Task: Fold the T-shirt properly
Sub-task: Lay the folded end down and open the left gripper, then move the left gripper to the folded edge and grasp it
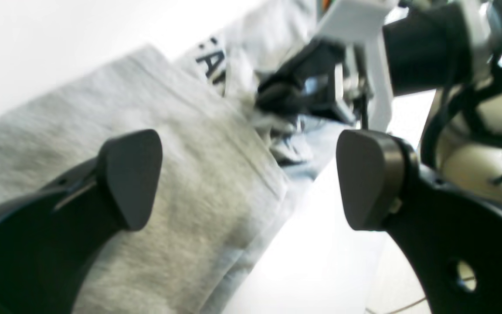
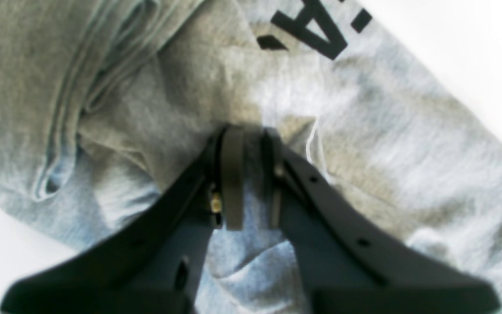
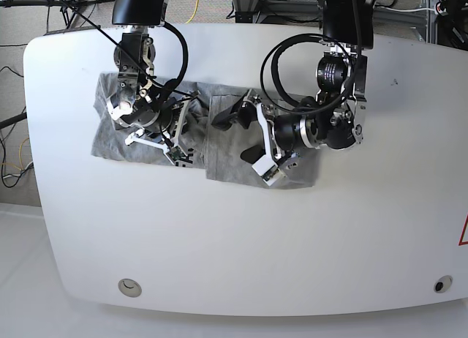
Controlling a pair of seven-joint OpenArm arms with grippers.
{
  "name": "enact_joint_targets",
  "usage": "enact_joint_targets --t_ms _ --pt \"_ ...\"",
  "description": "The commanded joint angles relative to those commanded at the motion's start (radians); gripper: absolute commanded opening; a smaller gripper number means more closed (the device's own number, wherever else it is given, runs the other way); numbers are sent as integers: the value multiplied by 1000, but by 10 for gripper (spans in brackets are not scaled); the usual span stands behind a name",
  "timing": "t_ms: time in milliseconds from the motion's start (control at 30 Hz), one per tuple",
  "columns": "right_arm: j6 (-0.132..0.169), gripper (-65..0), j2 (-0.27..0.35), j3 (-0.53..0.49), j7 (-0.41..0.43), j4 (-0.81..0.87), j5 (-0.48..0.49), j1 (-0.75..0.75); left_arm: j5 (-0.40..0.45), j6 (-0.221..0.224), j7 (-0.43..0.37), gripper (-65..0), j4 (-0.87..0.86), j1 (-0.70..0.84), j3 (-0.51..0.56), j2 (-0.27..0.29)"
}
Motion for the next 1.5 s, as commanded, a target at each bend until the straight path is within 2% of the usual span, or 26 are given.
enact_joint_targets --t_ms 167,300,367,433,567,700,767,833,1100,1167,1500 --pt "0 -577 -2 1 3 2 0 1 54 0 -5 -70 28 22 32 -18" --pt "0 -578 -3 3 5 2 0 2 97 0 -11 -109 56 48 49 -42" --pt "0 -582 -3 4 2 3 6 2 139 0 -45 -208 65 79 42 -68" --pt "0 -583 -4 3 2 2 8 1 143 0 -61 -292 69 86 36 -82" --pt "0 -584 -4 3 1 0 11 -1 126 0 -68 -339 69 94 13 -103" --pt "0 -585 -4 2 0 -5 13 0 82 0 -60 -261 74 93 -14 -113" --pt "0 -583 -3 0 2 -9 11 3 38 0 -36 -152 79 70 -31 -103" --pt "0 -583 -4 0 0 -11 9 3 26 0 -32 -131 79 64 -34 -99" --pt "0 -583 -6 -1 -6 -16 3 2 32 0 -24 -102 72 34 4 -91" --pt "0 -584 -9 0 -11 -15 5 0 52 0 -31 -69 73 27 21 -95" --pt "0 -583 -8 0 -8 -11 6 2 105 0 -36 -60 119 21 26 -125"
